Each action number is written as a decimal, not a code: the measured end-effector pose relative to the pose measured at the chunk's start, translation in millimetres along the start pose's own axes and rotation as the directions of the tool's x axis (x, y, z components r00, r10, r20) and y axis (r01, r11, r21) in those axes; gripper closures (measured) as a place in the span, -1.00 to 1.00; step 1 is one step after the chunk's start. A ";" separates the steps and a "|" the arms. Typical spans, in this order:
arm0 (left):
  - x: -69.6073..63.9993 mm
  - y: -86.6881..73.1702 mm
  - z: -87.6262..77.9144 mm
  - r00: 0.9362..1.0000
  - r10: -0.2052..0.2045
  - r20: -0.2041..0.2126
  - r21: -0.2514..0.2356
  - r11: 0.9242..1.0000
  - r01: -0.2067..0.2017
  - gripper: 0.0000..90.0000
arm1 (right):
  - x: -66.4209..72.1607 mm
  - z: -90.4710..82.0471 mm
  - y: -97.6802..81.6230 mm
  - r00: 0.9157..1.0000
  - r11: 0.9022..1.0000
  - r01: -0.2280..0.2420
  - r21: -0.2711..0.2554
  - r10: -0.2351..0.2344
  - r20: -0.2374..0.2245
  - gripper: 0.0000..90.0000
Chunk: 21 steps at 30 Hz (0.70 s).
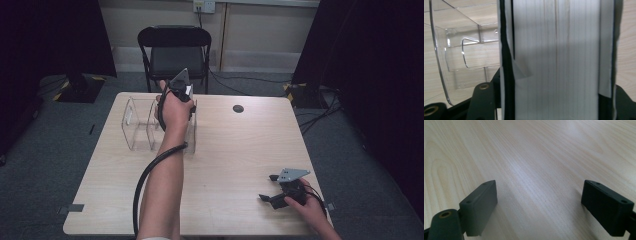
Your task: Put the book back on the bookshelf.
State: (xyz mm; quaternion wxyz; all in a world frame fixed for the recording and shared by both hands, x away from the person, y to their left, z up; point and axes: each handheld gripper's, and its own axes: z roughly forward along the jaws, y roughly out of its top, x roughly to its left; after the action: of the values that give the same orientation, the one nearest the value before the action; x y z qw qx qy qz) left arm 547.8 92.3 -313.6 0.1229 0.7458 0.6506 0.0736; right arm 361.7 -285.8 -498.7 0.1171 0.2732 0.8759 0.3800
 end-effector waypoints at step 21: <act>3.3 -6.2 -5.1 1.000 0.007 0.029 0.019 1.000 -0.008 -0.26 | 0.6 0.0 0.0 1.000 1.000 -0.004 0.001 0.004 0.001 -0.72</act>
State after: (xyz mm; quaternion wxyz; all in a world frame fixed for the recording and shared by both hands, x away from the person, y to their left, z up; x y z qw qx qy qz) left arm 541.0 96.8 -310.6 0.1248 0.7504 0.6467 0.0569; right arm 361.2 -285.4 -498.7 0.1167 0.2753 0.8755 0.3795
